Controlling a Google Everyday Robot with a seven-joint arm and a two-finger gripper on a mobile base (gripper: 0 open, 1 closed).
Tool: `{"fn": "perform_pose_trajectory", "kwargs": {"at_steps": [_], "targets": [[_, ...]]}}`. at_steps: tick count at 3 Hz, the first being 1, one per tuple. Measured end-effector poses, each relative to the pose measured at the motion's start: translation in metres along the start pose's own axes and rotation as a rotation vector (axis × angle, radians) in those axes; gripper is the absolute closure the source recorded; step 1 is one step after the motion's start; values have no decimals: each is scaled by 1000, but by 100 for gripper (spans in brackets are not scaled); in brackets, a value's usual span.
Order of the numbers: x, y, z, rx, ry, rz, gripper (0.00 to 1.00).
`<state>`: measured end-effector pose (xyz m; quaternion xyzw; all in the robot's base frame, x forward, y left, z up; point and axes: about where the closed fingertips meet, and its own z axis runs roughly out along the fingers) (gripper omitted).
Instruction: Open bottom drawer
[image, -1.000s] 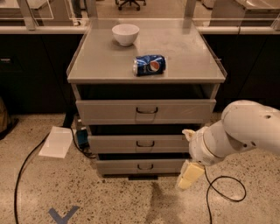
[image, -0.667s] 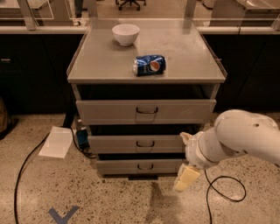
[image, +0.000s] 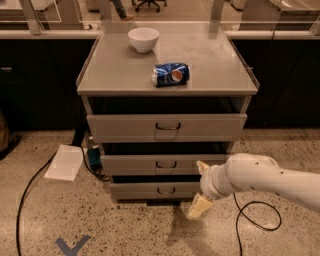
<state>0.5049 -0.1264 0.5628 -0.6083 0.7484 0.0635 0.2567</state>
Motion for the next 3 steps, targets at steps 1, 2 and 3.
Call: {"fn": "perform_pose_trajectory", "kwargs": {"at_steps": [1, 2, 3], "targets": [[23, -17, 58, 5, -63, 26, 0], [49, -32, 127, -38, -170, 97, 0], [64, -15, 177, -149, -243, 144, 0]]}}
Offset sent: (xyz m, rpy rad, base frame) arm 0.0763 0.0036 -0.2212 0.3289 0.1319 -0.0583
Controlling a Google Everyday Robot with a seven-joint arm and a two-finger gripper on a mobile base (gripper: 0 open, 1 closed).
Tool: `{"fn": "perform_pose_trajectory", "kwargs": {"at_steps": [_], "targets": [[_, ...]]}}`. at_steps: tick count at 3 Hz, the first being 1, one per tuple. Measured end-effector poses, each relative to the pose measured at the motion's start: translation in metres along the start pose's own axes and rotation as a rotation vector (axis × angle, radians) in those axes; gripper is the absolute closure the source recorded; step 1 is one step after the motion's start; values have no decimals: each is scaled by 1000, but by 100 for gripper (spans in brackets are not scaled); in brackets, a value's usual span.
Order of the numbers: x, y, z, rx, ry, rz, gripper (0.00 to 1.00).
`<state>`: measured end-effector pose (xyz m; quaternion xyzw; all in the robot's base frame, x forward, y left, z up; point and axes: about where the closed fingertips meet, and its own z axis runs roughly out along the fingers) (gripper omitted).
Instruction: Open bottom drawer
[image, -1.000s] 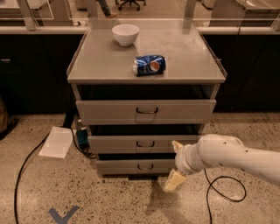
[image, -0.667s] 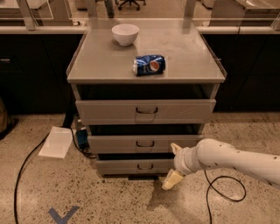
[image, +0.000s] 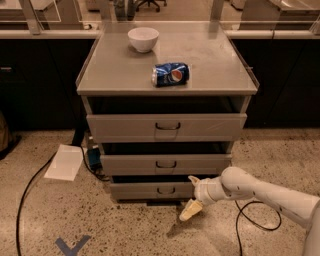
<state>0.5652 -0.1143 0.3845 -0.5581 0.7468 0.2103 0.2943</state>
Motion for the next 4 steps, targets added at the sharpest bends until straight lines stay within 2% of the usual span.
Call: {"fn": "perform_pose_trajectory", "kwargs": {"at_steps": [2, 3, 4], "targets": [[5, 2, 9, -12, 14, 4, 0], [28, -5, 36, -23, 6, 32, 0], [54, -19, 75, -17, -3, 52, 0]]}}
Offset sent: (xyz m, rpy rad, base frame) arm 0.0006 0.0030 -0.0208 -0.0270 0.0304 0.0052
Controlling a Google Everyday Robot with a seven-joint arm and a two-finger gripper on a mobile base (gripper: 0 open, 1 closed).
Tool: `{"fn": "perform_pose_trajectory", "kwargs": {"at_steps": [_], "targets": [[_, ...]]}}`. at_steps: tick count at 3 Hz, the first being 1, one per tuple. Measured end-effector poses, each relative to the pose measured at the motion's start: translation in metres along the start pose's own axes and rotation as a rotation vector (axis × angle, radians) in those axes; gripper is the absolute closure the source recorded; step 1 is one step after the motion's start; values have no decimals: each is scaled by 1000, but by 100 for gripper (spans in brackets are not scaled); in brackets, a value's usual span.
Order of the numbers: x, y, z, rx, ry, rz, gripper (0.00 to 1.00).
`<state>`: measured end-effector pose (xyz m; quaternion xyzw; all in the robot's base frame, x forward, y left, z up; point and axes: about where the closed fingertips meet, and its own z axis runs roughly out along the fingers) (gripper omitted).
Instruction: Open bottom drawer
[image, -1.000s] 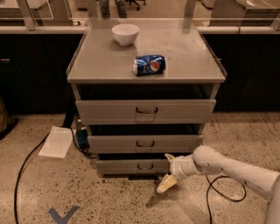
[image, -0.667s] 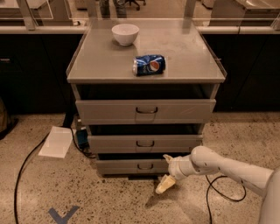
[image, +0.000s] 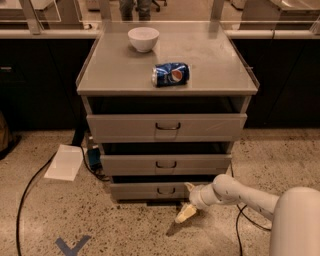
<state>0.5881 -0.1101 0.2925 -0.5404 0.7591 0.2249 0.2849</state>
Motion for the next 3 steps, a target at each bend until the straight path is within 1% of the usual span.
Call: {"fn": "perform_pose_trajectory", "kwargs": {"at_steps": [1, 2, 3], "targets": [[15, -17, 36, 4, -27, 27, 0], [26, -41, 60, 35, -52, 36, 0], [32, -58, 79, 45, -64, 36, 0]]}}
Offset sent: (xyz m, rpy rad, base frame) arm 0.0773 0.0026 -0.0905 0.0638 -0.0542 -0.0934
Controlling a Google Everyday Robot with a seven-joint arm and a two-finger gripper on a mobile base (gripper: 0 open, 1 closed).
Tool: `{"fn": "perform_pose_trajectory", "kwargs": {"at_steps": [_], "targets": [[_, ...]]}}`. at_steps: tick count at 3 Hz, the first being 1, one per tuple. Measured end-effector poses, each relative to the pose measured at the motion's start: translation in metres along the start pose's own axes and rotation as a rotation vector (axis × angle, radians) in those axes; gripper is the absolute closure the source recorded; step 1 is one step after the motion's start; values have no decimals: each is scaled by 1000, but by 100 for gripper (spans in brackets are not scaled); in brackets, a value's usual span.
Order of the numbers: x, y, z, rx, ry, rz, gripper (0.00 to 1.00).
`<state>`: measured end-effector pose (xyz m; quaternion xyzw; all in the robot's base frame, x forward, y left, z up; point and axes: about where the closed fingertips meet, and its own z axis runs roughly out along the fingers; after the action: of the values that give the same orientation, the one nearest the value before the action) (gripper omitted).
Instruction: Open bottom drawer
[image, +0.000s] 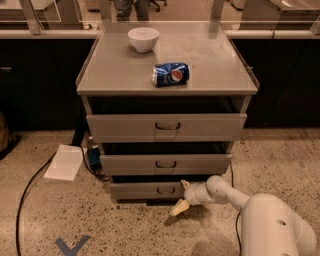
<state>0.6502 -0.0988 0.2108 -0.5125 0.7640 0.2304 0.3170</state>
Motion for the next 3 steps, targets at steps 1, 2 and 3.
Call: {"fn": "perform_pose_trajectory", "kwargs": {"at_steps": [1, 2, 3], "targets": [[6, -9, 13, 12, -10, -9, 0], [9, -14, 21, 18, -15, -25, 0], [-1, -19, 18, 60, -20, -93, 0]]}}
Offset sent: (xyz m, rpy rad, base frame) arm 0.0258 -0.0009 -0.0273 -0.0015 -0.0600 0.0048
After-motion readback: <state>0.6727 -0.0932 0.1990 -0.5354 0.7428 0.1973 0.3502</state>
